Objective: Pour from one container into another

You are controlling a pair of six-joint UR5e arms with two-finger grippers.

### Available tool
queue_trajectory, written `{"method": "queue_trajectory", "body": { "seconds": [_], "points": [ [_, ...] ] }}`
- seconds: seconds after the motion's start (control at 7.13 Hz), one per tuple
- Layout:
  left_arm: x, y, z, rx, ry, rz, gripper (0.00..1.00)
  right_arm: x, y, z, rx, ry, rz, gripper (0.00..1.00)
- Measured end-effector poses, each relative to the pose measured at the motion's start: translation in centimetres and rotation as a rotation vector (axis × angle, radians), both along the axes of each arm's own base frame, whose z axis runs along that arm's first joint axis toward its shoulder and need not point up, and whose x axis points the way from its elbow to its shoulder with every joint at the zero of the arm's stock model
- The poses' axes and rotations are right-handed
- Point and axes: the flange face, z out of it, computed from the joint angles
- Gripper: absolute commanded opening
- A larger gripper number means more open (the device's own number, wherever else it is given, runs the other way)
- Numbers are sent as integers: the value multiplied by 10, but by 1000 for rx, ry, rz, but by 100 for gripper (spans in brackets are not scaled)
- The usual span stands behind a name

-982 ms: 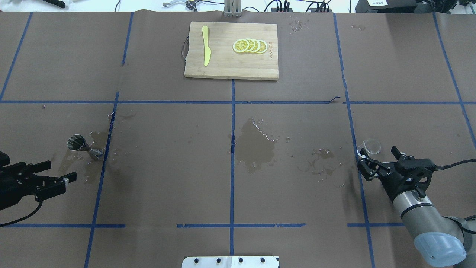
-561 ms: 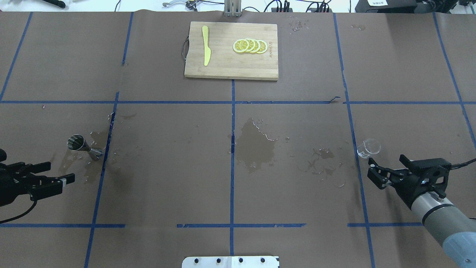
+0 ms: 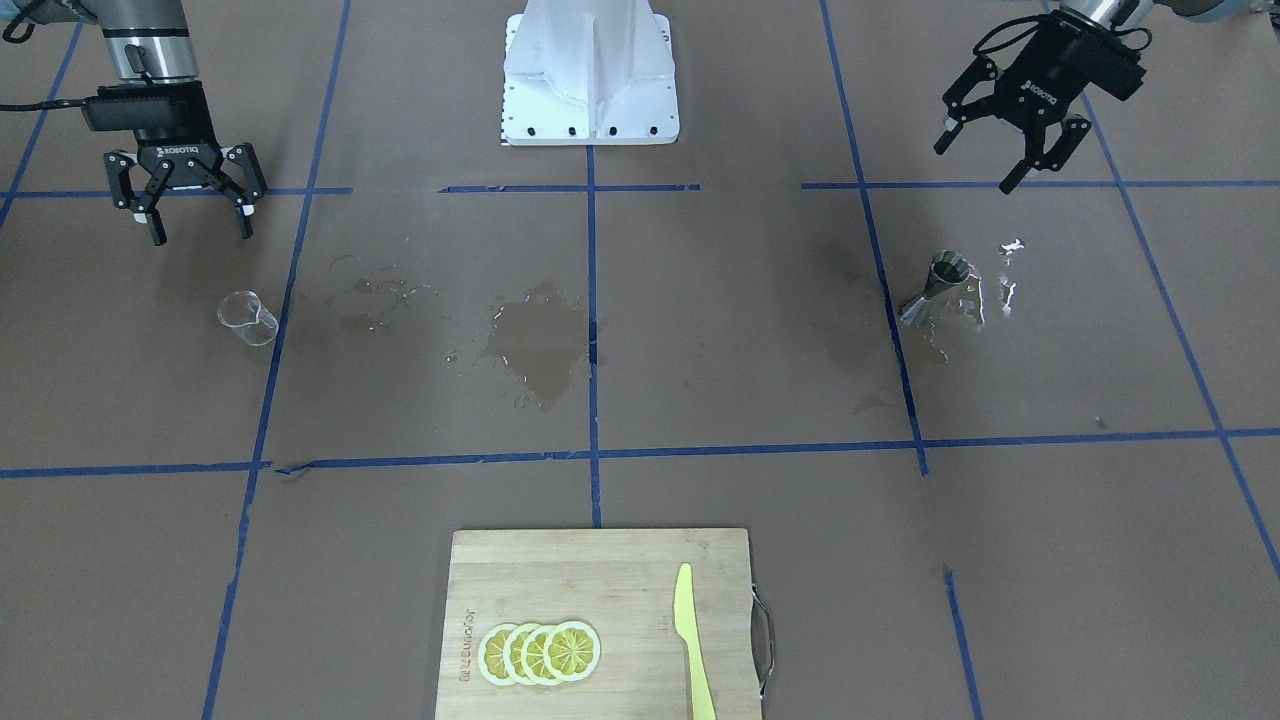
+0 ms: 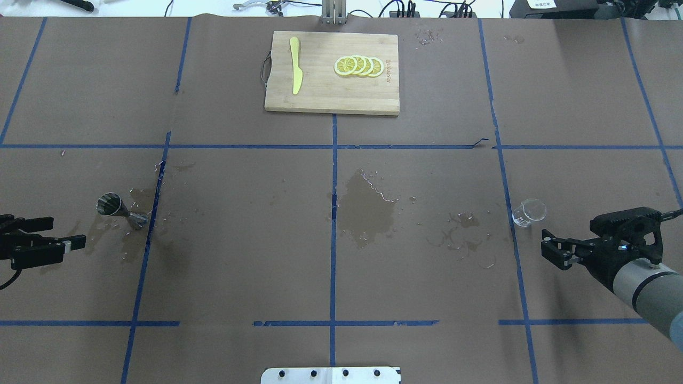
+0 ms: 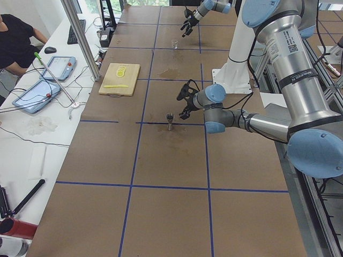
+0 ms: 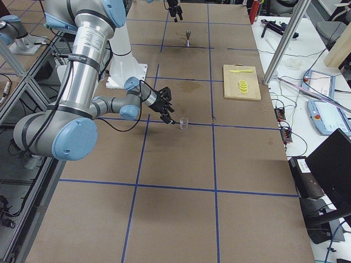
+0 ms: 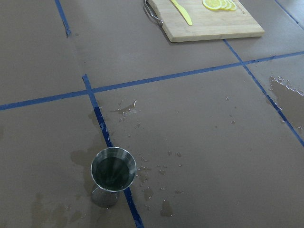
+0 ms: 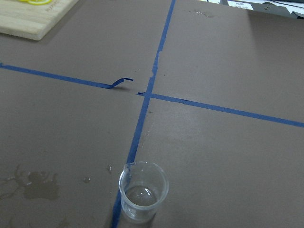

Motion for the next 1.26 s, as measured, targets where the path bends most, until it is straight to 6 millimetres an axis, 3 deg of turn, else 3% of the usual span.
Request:
{"method": "queue_trajectory", "body": {
  "seconds": [0.28,0.56,0.98,1.26],
  "points": [
    [3,-10,-5,-20,-10,42,100,43,-32,-2,-81,75,-98,100],
    [-7,-26,-5,6,-53,70,100,95,-69,3,-158,120,-216,100],
    [-48,-88,-8,111,-192,64,100,160,-128,9,-249,144,-348,100],
    [-81,-130,18,129,-262,98,100,215,-169,36,-301,101,-396,100]
  ]
}}
